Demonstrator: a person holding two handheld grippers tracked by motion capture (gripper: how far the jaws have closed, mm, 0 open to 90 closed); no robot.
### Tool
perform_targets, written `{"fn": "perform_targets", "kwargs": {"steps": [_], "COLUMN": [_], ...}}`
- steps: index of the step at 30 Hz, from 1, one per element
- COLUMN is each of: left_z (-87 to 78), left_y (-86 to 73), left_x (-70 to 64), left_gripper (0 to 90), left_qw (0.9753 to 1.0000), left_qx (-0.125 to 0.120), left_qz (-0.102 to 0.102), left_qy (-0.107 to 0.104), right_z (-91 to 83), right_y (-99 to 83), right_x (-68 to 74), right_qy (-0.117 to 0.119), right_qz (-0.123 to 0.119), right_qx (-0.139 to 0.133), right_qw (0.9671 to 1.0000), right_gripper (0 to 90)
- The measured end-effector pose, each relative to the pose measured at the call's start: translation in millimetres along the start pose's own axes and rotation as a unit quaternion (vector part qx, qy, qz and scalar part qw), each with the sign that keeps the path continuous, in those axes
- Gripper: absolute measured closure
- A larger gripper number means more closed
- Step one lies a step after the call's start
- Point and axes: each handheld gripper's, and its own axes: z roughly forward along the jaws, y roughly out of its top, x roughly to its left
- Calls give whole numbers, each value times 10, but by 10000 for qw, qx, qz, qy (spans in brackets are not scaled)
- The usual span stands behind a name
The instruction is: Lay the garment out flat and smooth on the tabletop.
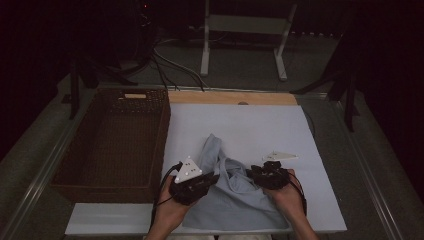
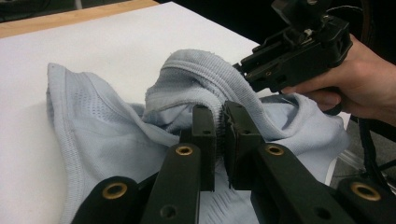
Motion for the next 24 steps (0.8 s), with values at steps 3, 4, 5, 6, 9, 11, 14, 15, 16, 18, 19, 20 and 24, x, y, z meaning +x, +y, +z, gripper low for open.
{"fn": "perform_targets", "kwargs": {"steps": [3, 4, 5, 6, 9, 11, 14, 15, 16, 18, 19, 20, 24], "left_z": [-6, -6, -13, -19, -31, -34, -35, -34, -33, -20, -11, -11, 28], "left_y": [-8, -8, -14, -16, -18, -23, -31, -35, -39, -56, -64, -64, -88], "left_x": [6, 6, 8, 5, 6, 9, 15, 18, 20, 23, 24, 24, 28], "left_gripper": [857, 857, 857, 857, 857, 857, 852, 852, 847, 841, 838, 838, 819], "left_qw": [10000, 10000, 10000, 10000, 10000, 10000, 10000, 10000, 10000, 10000, 10000, 10000, 9999], "left_qx": [-10, -10, -35, -50, -69, -60, -63, -66, -51, 3, 20, 20, 73], "left_qz": [-13, -13, -10, 5, 10, 6, 2, -7, -17, -44, -62, -62, -105], "left_qy": [0, 0, 1, 10, 5, 0, 2, -4, -10, -24, -29, -29, -33], "right_z": [16, 16, 41, 41, 60, 63, 11, -9, -33, -89, -117, -145, -253], "right_y": [0, 0, -1, -1, -3, -3, 5, 7, 9, 14, 16, 18, 23], "right_x": [4, 4, 9, 9, 18, 23, 49, 53, 52, 47, 39, 30, -19], "right_qy": [42, 42, 83, 83, 103, 106, 8, -16, -57, -165, -219, -273, -536], "right_qz": [-16, -16, -41, -41, -78, -94, -190, -174, -190, -191, -198, -181, -156], "right_qx": [46, 46, 120, 120, 165, 174, 65, 15, -42, -175, -246, -313, -544], "right_qw": [10000, 10000, 9999, 9999, 9998, 9997, 9998, 9998, 9998, 9995, 9993, 9990, 9970], "right_gripper": [755, 755, 791, 791, 852, 868, 884, 885, 886, 888, 888, 889, 890]}}
